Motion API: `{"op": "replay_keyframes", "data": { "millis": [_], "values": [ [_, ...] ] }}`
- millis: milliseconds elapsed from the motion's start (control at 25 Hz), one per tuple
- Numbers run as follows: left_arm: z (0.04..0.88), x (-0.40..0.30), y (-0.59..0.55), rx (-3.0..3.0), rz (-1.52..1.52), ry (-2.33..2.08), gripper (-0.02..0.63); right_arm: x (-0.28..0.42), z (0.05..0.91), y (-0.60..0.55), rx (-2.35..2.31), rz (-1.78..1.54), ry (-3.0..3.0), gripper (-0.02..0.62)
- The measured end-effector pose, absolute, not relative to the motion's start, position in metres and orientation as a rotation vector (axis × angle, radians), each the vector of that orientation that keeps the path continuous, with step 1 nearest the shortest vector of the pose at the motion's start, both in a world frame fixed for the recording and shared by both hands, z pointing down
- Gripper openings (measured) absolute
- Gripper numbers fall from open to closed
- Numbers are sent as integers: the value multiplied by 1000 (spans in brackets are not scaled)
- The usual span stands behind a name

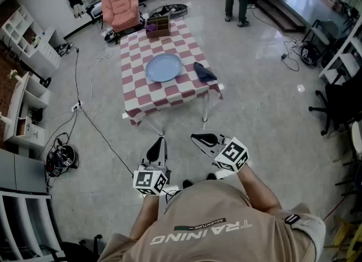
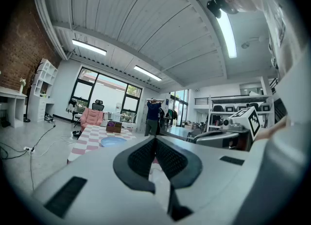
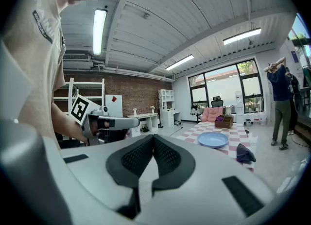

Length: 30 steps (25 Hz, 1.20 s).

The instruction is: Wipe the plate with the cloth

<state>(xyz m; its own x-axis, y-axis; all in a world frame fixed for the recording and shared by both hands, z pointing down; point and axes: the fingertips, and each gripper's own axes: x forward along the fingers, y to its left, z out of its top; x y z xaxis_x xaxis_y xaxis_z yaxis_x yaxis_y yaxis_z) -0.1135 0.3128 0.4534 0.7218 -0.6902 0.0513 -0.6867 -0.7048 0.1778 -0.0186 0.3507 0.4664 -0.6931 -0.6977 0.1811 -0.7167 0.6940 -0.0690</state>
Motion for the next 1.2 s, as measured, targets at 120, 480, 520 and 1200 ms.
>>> {"op": "replay_keyframes", "data": {
  "millis": [120, 480, 520, 1200],
  "values": [
    [453, -115, 307, 2746, -21, -1107, 12, -20, 463, 345, 1164, 185, -2770, 17],
    [452, -115, 299, 2767, -22, -1071, 12, -21, 453, 341, 1205, 136, -2802, 17],
    [452, -116, 298, 2770, -21, -1066, 12, -22, 452, 341, 1208, 130, -2804, 17],
    [473, -154, 289, 2781, 11, -953, 12, -48, 467, 330, 1357, 204, -2732, 17]
  ]
}}
